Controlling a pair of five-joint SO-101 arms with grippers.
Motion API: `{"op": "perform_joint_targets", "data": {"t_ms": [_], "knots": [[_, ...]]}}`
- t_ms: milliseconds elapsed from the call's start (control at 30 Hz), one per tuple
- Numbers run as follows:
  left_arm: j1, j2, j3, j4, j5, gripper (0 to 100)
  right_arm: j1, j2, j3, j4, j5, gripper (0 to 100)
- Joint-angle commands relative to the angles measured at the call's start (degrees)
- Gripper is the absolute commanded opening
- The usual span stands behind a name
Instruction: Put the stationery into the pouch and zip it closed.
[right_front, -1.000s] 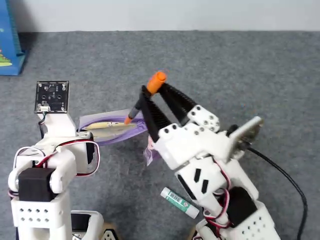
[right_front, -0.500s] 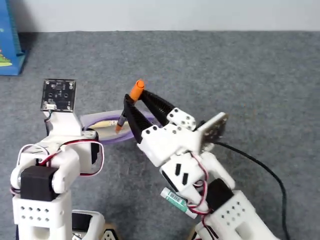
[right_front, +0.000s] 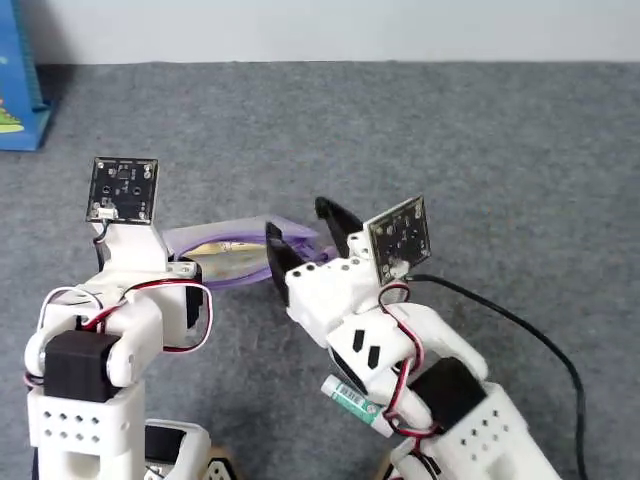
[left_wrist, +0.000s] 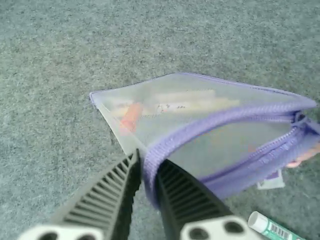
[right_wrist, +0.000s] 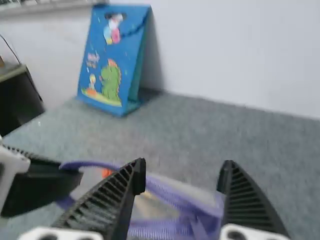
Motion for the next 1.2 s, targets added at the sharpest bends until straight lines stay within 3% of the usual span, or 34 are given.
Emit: {"op": "perform_joint_targets", "data": {"t_ms": [0, 233, 433, 700, 1167], "knots": [[-2.20, -0.70, -2.95, 0.18, 0.79, 1, -0.04, -1.27, -8.35, 16.75, -0.79, 20.1], [-4.31, -0.70, -2.86, 0.18, 0.79, 1, 0.92, -1.27, -8.79, 38.20, -0.53, 19.8], [-4.31, -0.70, -2.77, 0.18, 0.79, 1, 2.59, -1.27, -7.38, 48.57, 0.44, 19.8], [-4.31, -0.70, -2.77, 0.35, 0.79, 1, 2.33, -1.27, 10.99, 44.18, 6.33, 19.8], [-4.22, -0.70, -1.71, -0.09, 0.70, 1, -8.31, 3.38, 10.29, 43.47, 9.14, 19.7]]}}
